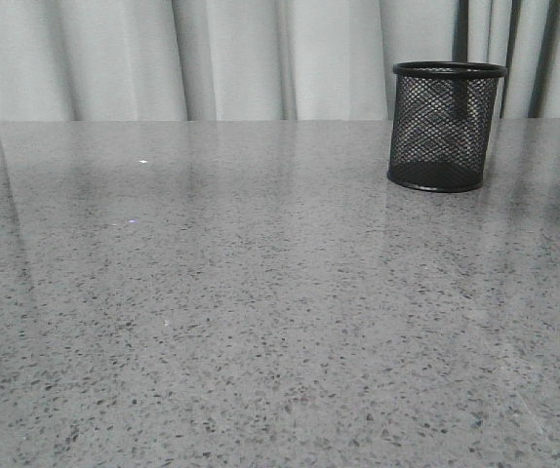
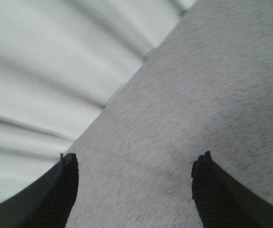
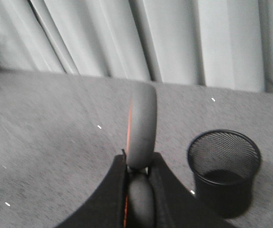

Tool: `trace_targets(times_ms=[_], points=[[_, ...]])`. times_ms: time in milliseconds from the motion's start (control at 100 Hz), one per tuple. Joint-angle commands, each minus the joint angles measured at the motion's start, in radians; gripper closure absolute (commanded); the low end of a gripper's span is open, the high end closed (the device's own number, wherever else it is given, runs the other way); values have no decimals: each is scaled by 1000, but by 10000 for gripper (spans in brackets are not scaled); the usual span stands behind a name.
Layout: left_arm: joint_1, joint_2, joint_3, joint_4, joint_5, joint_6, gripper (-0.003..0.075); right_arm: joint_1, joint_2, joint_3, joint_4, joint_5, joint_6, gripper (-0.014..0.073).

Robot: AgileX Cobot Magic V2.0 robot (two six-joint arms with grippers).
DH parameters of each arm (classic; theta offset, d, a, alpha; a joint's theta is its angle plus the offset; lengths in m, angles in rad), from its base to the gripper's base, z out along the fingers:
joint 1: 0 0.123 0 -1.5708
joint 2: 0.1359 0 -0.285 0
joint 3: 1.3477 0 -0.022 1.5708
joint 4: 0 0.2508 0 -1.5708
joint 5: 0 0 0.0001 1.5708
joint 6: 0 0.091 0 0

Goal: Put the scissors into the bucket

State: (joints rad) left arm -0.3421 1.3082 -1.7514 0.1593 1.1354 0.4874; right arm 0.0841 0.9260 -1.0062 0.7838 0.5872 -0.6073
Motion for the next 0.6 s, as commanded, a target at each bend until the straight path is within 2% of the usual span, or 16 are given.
trace_targets(times_ms=[0,130,280,380,590], points=[[81,-63,-31,-34,-51,-15,249,-5,50,-108,-141,10,104,648],[169,-115,-31,-59,-51,-15,249,-5,132,-249,-347,128,241,648],[185,-154,-31,-59,-53,-15,249,-5,225,-380,-562,284,366,648],[185,-167,-31,-67,-55,-15,249,-5,276,-429,-580,348,374,648],[185,-169,-31,-88,-55,-15,249,-5,337,-445,-580,350,374,648]])
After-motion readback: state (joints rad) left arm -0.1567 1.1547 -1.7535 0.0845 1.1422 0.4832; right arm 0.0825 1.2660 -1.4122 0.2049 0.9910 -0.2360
